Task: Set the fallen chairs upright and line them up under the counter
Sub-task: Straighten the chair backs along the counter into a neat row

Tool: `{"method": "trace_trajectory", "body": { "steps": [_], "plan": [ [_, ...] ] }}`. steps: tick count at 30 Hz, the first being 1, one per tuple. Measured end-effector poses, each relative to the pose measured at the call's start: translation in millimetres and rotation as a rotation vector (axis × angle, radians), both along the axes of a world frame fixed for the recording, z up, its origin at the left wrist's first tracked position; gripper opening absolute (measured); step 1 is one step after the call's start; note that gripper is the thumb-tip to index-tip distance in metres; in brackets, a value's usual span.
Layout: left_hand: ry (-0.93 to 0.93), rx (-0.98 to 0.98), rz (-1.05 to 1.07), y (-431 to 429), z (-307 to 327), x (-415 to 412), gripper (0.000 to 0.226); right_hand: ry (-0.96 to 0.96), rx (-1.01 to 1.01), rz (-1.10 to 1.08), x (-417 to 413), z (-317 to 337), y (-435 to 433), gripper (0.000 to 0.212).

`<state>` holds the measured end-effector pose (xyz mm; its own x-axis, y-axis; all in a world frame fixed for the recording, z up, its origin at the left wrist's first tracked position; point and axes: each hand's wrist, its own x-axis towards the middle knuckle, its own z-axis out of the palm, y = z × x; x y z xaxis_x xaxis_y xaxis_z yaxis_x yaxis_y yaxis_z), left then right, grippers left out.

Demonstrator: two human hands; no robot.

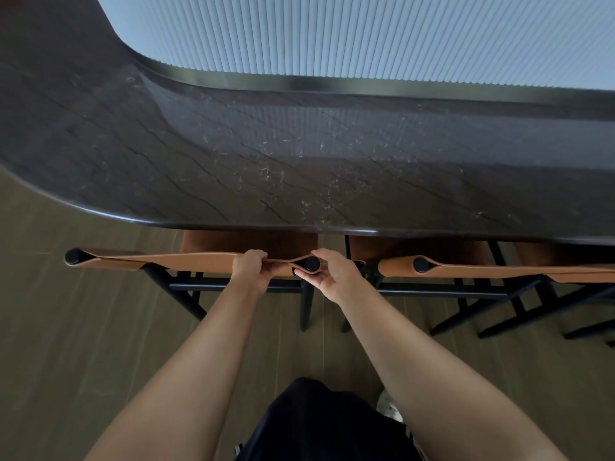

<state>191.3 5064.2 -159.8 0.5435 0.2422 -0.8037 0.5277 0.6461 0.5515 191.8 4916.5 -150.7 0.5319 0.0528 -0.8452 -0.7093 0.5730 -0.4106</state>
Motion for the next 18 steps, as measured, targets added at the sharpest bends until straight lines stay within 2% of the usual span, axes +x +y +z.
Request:
{"method": "trace_trajectory", "body": {
  "steps": [3, 8, 14, 18],
  "plan": [
    [0.002, 0.011, 0.009, 0, 1, 2, 0.038, 0.010, -0.008, -0.008, 2, 0, 0, 0.032],
    [-0.063, -0.034, 0.026, -1, -1, -3, 0.038, -0.003, -0.045, 0.038, 5, 0, 0, 0.046],
    [-0.056, -0.065, 0.058, -4, -2, -4, 0.042, 0.006, -0.071, 0.023, 3, 2, 1, 0.044],
    [-0.045, -0.077, 0.032, -17, -4, -6, 0.036, 0.020, -0.094, 0.022, 4, -1, -10, 0.048]
  ]
}}
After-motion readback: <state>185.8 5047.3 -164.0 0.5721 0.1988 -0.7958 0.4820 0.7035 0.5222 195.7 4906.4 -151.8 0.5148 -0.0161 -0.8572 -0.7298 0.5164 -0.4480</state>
